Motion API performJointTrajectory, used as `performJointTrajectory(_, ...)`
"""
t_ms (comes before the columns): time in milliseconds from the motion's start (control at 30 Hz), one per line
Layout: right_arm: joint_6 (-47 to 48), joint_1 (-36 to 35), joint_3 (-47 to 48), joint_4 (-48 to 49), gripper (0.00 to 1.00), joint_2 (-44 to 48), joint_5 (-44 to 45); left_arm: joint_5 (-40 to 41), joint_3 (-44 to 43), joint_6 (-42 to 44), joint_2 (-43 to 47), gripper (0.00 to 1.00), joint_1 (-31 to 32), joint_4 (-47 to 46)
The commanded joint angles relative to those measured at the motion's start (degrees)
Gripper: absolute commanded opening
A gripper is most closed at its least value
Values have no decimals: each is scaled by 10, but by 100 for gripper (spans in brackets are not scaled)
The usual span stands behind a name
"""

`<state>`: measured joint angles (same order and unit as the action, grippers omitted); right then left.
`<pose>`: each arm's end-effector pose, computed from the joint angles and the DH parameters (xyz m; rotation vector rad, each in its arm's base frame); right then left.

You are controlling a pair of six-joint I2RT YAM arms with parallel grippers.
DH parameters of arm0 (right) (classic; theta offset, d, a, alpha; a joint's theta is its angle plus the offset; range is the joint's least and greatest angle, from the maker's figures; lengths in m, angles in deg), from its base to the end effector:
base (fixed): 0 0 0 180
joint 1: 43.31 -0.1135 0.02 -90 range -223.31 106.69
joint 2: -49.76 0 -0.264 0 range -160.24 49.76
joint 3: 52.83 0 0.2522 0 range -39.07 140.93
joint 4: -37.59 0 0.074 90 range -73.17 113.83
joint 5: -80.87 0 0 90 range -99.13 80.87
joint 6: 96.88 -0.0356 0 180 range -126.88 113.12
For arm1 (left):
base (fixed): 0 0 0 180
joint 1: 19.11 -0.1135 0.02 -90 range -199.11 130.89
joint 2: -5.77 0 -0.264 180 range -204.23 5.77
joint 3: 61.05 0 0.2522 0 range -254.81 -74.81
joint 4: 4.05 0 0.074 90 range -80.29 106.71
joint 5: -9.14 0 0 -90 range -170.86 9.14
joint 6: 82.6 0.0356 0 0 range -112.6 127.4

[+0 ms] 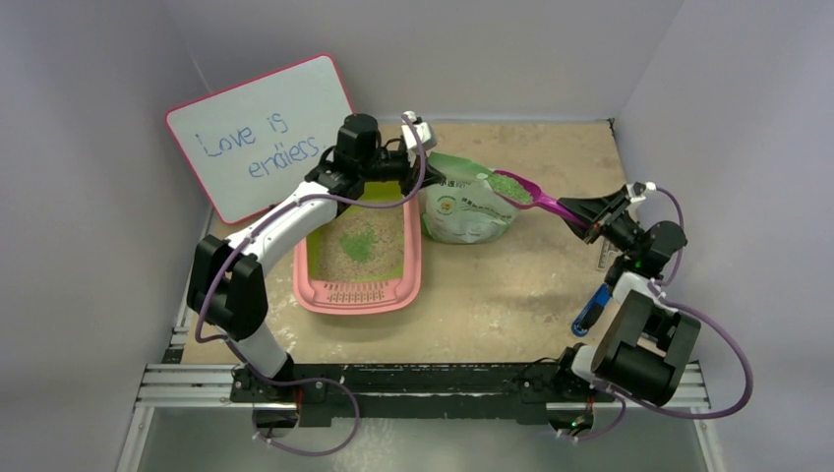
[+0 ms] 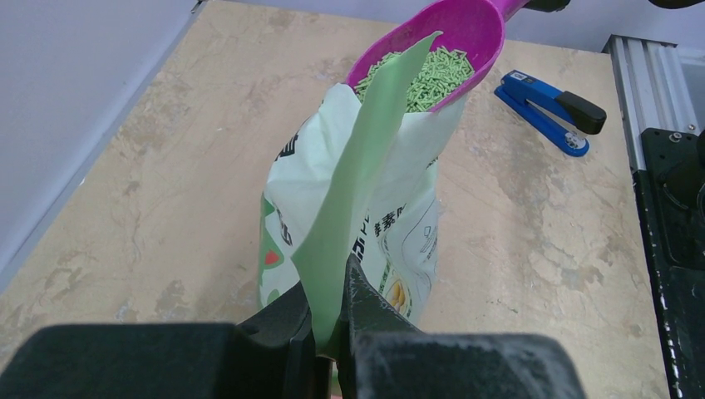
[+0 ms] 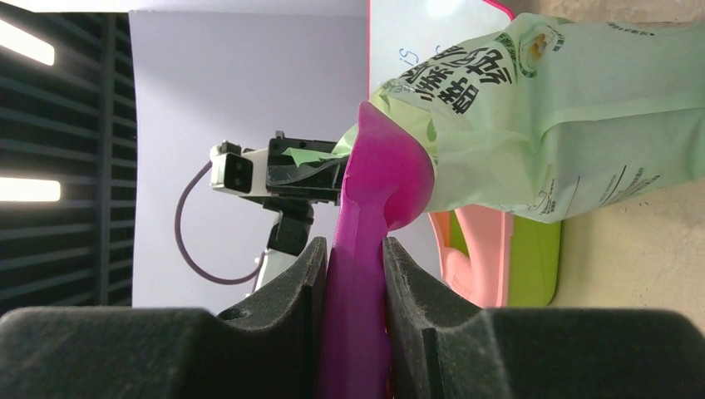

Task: Fill the litter box with clean litter
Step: 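Scoop the cat litter from the cat litter bag.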

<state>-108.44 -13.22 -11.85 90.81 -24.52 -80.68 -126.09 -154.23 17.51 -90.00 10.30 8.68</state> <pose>0.2241 -0.0908 0.2582 0.5950 1.6306 1.7163 0.3308 -0.2155 0.3386 1.1306 1.4792 -0.9556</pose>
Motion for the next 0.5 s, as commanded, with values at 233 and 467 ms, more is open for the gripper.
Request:
performJointTrajectory(233,41,44,34,-103,0,73,-13,-7,-53,14,7,0,2,-7)
performJointTrajectory(467,29,45,32,-125,0,119,-16,21,-53,9,10,0,2,-5)
